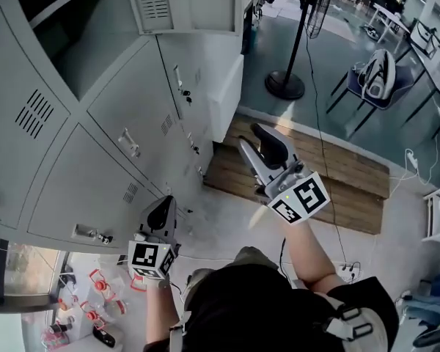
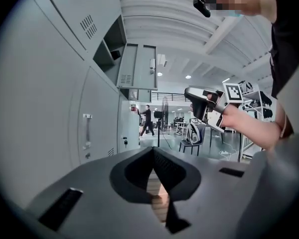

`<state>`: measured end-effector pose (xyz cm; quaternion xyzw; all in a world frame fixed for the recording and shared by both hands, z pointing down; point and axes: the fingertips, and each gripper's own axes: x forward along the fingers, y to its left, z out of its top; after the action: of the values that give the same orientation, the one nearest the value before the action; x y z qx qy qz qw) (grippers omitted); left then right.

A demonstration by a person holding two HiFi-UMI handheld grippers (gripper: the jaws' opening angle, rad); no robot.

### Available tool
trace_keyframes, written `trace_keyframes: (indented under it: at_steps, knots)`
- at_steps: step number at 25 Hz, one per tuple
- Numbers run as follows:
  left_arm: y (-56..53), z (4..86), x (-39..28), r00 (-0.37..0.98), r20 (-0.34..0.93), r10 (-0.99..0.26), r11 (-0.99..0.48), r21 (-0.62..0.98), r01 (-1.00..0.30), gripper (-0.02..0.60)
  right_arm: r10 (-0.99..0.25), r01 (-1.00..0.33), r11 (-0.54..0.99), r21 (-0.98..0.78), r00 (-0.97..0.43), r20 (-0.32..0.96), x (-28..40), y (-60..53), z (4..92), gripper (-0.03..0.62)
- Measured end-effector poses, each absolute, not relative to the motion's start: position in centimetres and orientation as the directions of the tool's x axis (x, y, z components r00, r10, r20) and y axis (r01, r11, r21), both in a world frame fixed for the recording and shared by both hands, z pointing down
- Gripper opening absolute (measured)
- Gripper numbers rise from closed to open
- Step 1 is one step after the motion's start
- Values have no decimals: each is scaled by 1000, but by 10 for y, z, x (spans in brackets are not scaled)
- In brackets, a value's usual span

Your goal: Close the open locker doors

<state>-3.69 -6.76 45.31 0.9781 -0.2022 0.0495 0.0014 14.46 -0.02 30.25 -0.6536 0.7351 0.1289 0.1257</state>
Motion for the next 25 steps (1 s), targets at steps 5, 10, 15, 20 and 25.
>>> trace_keyframes:
  at_steps: [5,10,15,20,25]
  knots:
    - [-60,451,25,928,92,-362,-932,-40,-360,9,-933,-997,78,18,-79,-352,205,18,312,147]
    - [-66,453,66,935,93,-344,-939,-35,-342,9,-938,-998,55,10,-56,-343,250,17,319,147]
    - [-84,453,92,942,92,-321,-947,-31,-320,9,-934,-999,31,14,-34,-356,280,0,312,149]
    - [-124,446,107,944,84,-320,-947,-31,-319,9,-931,-999,27,36,-38,-364,297,-39,297,149]
    - [-164,444,115,948,82,-309,-951,-30,-307,9,-925,-997,45,70,-68,-374,299,-84,283,152]
